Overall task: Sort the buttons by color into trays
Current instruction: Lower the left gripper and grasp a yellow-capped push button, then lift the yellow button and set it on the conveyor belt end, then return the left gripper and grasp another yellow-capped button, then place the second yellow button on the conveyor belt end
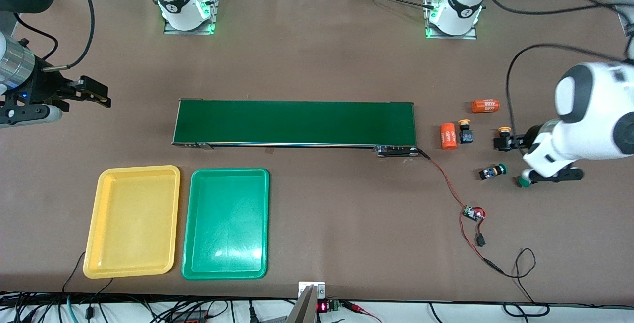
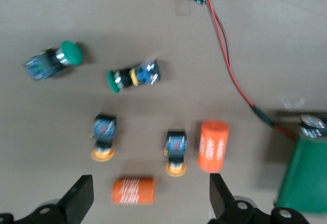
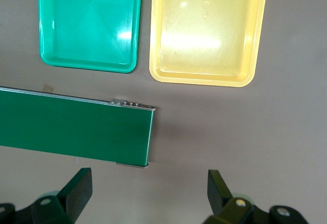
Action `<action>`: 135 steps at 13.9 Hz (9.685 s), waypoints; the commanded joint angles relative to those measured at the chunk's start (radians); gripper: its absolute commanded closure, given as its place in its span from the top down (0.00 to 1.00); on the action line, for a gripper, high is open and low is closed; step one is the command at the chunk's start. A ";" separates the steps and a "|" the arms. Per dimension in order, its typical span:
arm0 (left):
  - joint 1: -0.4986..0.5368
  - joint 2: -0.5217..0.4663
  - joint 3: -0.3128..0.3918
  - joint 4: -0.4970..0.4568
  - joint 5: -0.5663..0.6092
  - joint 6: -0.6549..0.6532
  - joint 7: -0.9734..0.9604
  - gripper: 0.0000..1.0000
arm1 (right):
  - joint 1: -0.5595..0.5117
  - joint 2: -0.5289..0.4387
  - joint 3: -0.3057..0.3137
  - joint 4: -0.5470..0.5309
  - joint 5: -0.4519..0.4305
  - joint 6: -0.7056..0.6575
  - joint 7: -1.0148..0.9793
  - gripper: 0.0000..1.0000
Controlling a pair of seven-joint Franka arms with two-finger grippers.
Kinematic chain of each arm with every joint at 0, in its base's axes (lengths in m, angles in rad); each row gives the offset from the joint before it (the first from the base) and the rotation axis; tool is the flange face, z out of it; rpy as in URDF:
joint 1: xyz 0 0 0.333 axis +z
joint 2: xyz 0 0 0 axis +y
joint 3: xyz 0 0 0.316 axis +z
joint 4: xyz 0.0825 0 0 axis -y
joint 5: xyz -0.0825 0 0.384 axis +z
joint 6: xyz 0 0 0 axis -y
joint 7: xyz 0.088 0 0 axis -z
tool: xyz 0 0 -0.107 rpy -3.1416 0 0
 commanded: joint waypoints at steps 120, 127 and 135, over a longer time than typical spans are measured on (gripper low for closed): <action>0.555 0.093 -0.330 -0.351 0.171 0.478 0.518 0.23 | -0.019 0.005 -0.001 -0.057 0.003 -0.016 -0.087 1.00; 0.468 -0.094 -0.366 -0.271 0.155 0.170 0.510 0.14 | -0.014 0.005 -0.001 -0.059 0.003 -0.026 -0.076 1.00; 0.088 -0.076 -0.442 -0.191 0.024 0.129 -0.067 0.11 | -0.013 0.001 0.000 -0.059 0.006 -0.049 -0.087 1.00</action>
